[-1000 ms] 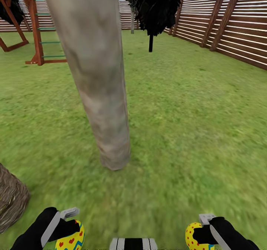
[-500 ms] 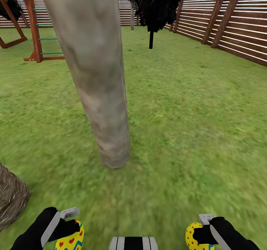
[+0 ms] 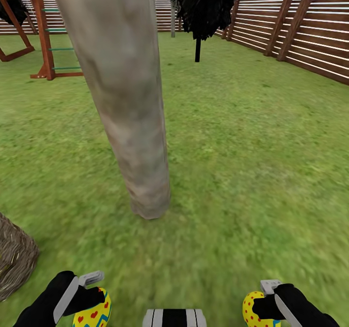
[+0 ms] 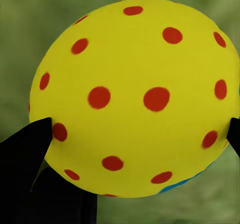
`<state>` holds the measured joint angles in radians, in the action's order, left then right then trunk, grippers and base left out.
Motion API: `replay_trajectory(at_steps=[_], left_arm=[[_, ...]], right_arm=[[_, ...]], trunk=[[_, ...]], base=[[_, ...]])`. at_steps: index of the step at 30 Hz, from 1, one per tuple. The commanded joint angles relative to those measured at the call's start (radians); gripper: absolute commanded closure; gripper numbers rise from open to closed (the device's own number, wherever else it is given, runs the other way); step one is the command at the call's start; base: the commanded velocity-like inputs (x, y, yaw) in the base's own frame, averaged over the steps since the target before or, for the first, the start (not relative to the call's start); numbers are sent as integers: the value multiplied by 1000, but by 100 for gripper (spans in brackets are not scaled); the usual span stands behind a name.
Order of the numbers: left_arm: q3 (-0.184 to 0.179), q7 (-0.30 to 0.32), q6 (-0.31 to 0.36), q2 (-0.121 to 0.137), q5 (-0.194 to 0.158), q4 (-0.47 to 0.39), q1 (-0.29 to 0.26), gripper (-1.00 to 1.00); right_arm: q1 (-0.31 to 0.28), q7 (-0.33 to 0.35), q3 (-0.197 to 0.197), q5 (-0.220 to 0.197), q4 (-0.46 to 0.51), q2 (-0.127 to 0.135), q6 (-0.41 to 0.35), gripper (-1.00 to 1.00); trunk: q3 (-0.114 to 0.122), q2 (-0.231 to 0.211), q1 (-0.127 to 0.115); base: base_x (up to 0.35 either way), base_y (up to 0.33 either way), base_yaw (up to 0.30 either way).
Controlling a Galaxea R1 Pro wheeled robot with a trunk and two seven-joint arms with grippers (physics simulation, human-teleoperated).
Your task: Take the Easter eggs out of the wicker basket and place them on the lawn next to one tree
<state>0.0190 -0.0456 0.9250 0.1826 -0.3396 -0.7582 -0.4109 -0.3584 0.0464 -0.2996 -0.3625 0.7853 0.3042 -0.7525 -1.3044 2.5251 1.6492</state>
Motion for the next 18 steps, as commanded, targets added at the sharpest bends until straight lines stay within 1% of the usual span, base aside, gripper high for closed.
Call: replay_trajectory(at_steps=[1,3,13,14,15,18], left_arm=[[1,-5,5,0,-7,-1,0,100],[1,-5,5,-1,-7,0,0,100],[-1,-6,4,-2,-7,0,0,100],[-1,-6,4,-2,-7,-1,0,-100],[-1,-7,5,-1,-7,-6,0,-100],[-1,-8,5,-1,-7,-5,0,-100]], right_arm=[[-1,6,-2,5,1,1,-4,100],[-1,6,-2,5,0,1,-4,100],[-1,6,-2,5,1,1,-4,100],[-1,6,-2,5,0,1,-4,100],[-1,6,-2,5,0,1,-5,-100],[-1,6,-2,4,-1,4,-5,-100]], trunk=[[-5,1,0],[-12,1,1],[-12,1,1],[-12,1,1],[-12,1,1],[-12,1,1]], base=[[0,0,0],[0,0,0],[0,0,0],[0,0,0],[0,0,0],[0,0,0]])
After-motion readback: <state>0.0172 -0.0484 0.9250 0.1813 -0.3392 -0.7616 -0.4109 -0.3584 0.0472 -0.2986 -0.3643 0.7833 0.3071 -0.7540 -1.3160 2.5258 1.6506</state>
